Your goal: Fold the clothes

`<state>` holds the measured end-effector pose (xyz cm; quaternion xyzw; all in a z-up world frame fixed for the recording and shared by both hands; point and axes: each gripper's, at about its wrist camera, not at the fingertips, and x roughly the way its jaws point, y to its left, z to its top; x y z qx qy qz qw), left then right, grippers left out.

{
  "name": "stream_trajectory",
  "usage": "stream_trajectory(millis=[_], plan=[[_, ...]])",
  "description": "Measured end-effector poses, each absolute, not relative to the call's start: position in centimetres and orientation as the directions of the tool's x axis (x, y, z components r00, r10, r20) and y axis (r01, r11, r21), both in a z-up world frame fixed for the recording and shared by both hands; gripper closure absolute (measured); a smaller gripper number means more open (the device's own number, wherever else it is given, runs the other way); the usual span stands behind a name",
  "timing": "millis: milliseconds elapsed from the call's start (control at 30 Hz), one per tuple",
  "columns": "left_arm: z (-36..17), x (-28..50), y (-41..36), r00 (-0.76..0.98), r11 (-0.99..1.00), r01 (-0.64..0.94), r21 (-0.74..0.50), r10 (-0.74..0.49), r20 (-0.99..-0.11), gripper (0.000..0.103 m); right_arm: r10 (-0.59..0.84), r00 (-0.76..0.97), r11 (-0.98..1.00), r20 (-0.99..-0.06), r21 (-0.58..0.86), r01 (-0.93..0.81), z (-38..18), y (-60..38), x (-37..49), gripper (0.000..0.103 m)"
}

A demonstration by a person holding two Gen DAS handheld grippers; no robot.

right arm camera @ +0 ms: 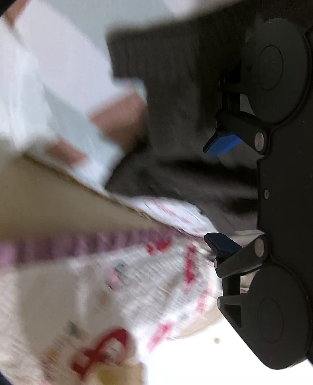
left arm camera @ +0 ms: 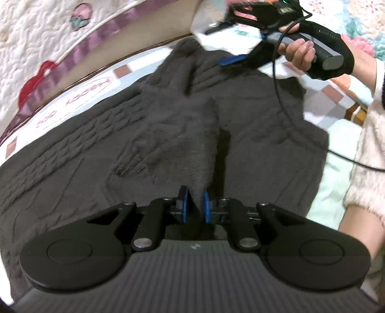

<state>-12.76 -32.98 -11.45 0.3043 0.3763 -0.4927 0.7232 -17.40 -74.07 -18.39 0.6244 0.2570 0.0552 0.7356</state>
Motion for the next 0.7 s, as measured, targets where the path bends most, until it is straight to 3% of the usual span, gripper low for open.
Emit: stream_trajectory(millis=[133,233,367,433,467,500,533,567,667,700], plan=[[-13.0,-13.6,-33.7,0.212,0.307,0.949,0.072,-0.451,-0.867,0.090,0.513,0.810,0.333,-0.285,0.935,0.118,-15.1,-69.6,-15.9,0.027],[-13.2,-14.1,-33.5,0.217,0.309,0.948,0.076,-0.456,-0.863,0.090,0.526,0.748,0.511,-0.406,0.854,0.104,-13.6,-65.7,-14.9,0.027],[-12.9,-13.8,-32.7,0.225,0.349,0.935,0.056,-0.466,-0.856,0.089,0.558,0.691,0.568,-0.459,0.819,0.086,-15.4,-64.4,-13.8,0.027],[-12.9,-13.6,-32.3,0.234,0.377,0.925,0.045,-0.472,-0.850,0.088,0.571,0.661,0.595,-0.486,0.800,0.074,-16.3,-63.7,-13.3,0.034],[-12.9,-13.6,-32.1,0.240,0.392,0.919,0.041,-0.475,-0.847,0.088,0.577,0.646,0.608,-0.499,0.791,0.068,-16.7,-63.4,-13.1,0.046],[-12.9,-13.6,-31.9,0.247,0.408,0.912,0.037,-0.477,-0.843,0.088,0.583,0.631,0.621,-0.513,0.781,0.062,-17.2,-63.1,-12.8,0.072],[-12.8,-13.7,-31.7,0.256,0.422,0.906,0.036,-0.479,-0.840,0.088,0.587,0.615,0.634,-0.526,0.772,0.055,-17.6,-62.8,-12.5,0.086],[-12.3,-13.8,-31.4,0.294,0.447,0.893,0.058,-0.479,-0.827,0.087,0.595,0.607,0.636,-0.527,0.771,0.045,-17.8,-62.5,-12.5,0.090],[-10.3,-13.5,-30.0,0.448,0.560,0.818,0.131,-0.479,-0.755,0.083,0.644,0.655,0.528,-0.394,0.849,-0.008,-16.4,-62.8,-14.4,0.091],[-9.6,-13.0,-29.0,0.493,0.621,0.775,0.112,-0.485,-0.722,0.081,0.643,0.646,0.536,-0.411,0.844,0.004,-16.0,-62.7,-14.9,0.091]])
